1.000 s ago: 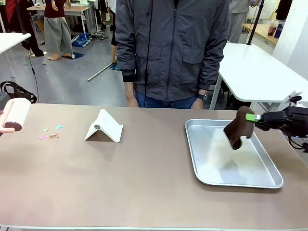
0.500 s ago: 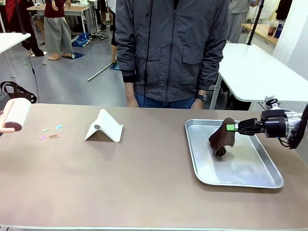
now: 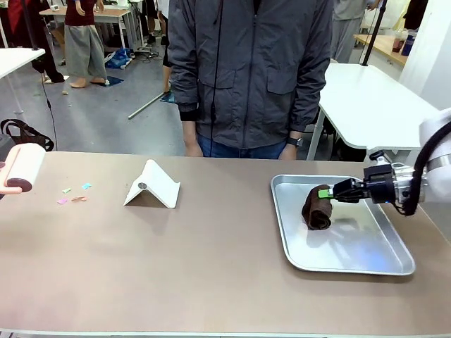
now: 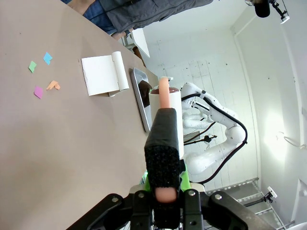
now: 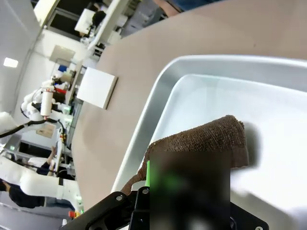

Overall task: Clean the surface of the table.
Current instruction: If a person points to the right, clean the right side of the table with your right hand, and if they point to the left, clean the left side with your left hand.

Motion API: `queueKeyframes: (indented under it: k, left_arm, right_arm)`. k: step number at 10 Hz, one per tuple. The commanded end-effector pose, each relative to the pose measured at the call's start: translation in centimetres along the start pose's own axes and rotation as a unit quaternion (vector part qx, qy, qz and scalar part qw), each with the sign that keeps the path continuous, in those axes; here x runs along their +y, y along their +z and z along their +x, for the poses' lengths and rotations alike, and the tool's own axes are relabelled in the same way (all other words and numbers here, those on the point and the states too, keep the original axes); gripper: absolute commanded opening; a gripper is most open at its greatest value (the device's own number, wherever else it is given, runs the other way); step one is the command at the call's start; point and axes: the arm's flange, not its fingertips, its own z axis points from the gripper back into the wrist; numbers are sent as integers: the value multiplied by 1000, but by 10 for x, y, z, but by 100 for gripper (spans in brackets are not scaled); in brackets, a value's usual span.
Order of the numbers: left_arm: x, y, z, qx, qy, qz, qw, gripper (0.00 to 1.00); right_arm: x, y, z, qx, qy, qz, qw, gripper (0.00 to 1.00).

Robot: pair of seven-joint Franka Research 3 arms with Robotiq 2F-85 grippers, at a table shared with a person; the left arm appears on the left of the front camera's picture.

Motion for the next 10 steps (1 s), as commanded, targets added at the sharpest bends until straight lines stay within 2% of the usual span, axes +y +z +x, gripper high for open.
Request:
queueKeyframes:
  k: [1, 7, 10]
  left_arm:
    - [-5, -3, -2, 0, -4, -1, 1000, 0]
    - [-5, -3, -2, 0, -4, -1, 1000, 0]
    - [-5, -3, -2, 0, -4, -1, 1000, 0]
  right_arm:
    - [-15, -23, 12, -2, -30, -26, 999, 8]
    - [5, -50, 11, 31, 6, -39, 999, 8]
    - [6, -30, 14, 39, 5, -65, 997, 8]
